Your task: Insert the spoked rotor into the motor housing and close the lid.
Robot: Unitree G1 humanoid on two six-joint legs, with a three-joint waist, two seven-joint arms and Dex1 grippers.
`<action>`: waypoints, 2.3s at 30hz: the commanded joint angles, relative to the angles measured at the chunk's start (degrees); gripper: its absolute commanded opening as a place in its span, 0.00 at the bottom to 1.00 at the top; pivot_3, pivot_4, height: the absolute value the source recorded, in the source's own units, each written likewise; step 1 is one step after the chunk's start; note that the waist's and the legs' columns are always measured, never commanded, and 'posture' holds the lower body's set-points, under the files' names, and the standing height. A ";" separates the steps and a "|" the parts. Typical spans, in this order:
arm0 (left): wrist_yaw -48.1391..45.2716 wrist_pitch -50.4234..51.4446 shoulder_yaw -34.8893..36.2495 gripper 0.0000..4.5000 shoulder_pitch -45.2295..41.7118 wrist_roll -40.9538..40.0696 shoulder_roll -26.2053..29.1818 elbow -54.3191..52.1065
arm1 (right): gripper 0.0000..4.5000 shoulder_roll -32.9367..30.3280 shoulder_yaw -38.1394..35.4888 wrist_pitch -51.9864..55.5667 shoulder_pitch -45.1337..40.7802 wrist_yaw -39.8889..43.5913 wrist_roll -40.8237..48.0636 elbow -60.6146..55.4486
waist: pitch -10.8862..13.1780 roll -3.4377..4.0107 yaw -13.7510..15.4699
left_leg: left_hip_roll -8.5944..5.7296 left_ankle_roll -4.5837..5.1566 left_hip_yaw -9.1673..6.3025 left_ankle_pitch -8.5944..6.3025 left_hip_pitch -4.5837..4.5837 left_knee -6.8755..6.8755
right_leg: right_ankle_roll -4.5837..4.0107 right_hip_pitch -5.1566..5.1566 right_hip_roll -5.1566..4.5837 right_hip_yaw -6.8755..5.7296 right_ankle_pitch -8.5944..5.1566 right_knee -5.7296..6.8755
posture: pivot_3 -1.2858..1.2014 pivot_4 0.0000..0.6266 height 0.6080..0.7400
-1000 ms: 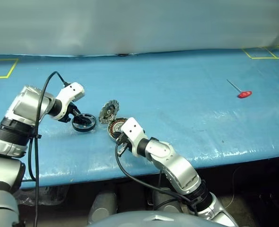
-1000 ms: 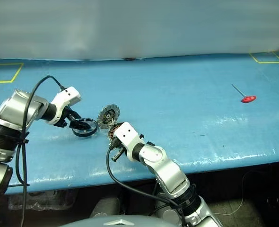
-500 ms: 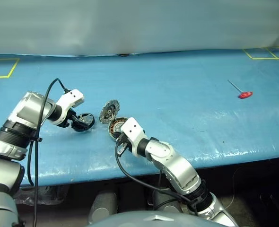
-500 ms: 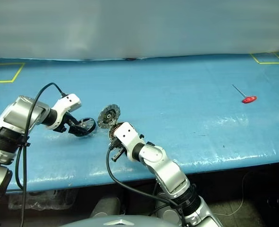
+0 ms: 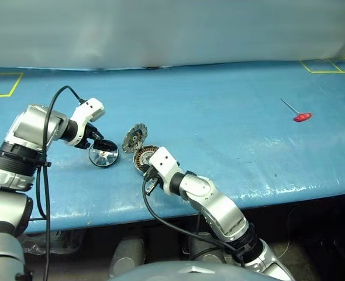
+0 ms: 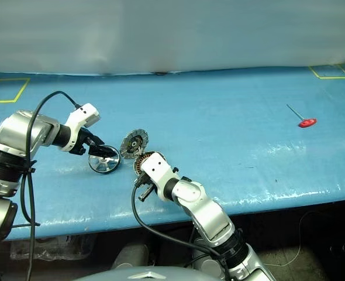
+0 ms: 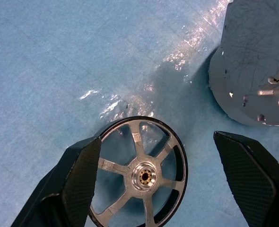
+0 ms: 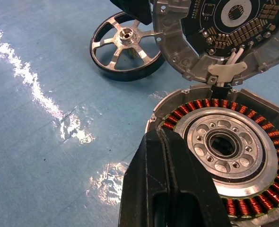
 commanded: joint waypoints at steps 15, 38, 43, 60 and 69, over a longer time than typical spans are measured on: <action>-4.30 -7.67 -1.79 0.92 1.87 1.02 6.92 -7.64 | 0.00 0.82 0.38 -2.18 -0.28 0.49 -0.08 0.03 | 0.00 0.00 -0.08 | 0.01 -0.01 0.01 0.00 0.01 -0.01 | -0.01 -0.01 -0.01 0.03 0.00 0.00 | 0.52 0.24 1.00; -18.08 -56.26 -0.75 0.92 3.52 11.25 8.57 7.57 | 0.00 1.47 -0.11 -2.81 1.07 -1.13 -0.21 -0.17 | -0.01 -0.02 0.52 | 0.00 0.06 0.07 -0.01 -0.03 0.01 | 0.01 0.00 0.00 0.01 0.00 -0.04 | 0.52 0.24 1.00; -20.46 -57.87 -0.51 0.92 4.86 10.79 7.74 6.76 | 0.00 1.37 -0.31 -2.68 1.20 -1.33 -0.24 -0.34 | -0.01 -0.02 0.43 | 0.00 0.07 0.08 -0.02 -0.01 0.01 | 0.01 0.00 0.00 0.02 0.01 -0.03 | 0.52 0.24 1.00; -16.25 -60.24 0.59 0.92 5.58 14.68 4.18 10.06 | 0.00 1.13 -0.47 -2.37 1.25 -1.62 -0.34 -0.54 | -0.02 -0.03 0.50 | 0.01 0.08 0.07 -0.01 0.00 0.04 | 0.03 0.03 0.01 -0.01 0.02 -0.02 | 0.52 0.24 1.00; -15.76 -58.77 0.26 0.92 3.79 16.40 4.36 11.93 | 0.00 1.25 -0.56 -2.56 1.16 -1.71 -0.35 -0.38 | -0.02 -0.03 0.43 | 0.01 0.08 0.07 -0.01 0.00 0.04 | 0.04 0.03 0.01 0.00 0.02 -0.02 | 0.52 0.24 1.00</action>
